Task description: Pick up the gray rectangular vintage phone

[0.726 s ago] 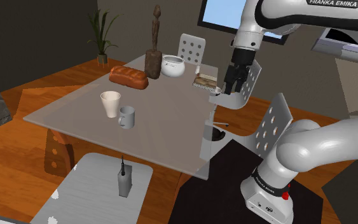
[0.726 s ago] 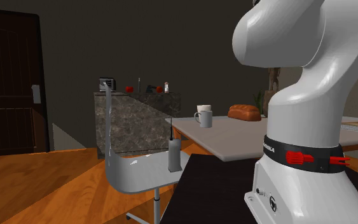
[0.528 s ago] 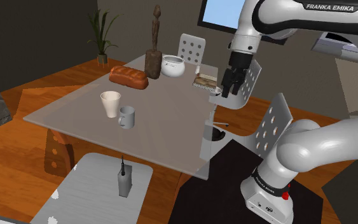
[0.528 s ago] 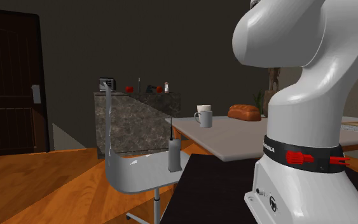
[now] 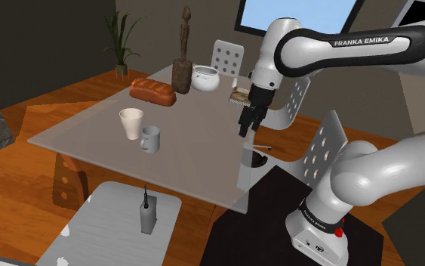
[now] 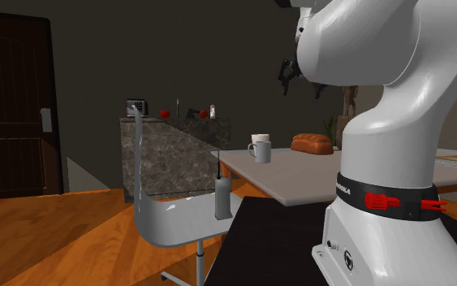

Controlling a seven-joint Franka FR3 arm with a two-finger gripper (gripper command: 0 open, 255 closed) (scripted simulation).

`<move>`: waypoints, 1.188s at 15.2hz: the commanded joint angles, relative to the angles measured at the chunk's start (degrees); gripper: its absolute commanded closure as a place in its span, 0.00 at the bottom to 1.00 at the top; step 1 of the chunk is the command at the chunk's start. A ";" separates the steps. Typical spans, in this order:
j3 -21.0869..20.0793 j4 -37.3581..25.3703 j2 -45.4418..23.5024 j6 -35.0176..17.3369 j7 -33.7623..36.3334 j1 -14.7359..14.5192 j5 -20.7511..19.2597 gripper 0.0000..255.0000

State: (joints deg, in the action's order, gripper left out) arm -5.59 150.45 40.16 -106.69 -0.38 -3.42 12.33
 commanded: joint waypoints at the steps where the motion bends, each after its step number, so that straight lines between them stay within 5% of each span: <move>1: -1.81 1.78 -1.92 -5.32 0.36 -1.27 1.42 0.00; 12: -11.51 4.08 -21.31 -34.59 2.22 -6.49 5.97 0.00; 18: -16.64 0.49 -36.00 -49.56 7.13 -6.73 1.07 0.00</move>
State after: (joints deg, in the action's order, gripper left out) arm -21.25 151.30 6.70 -153.23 5.41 -10.01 14.63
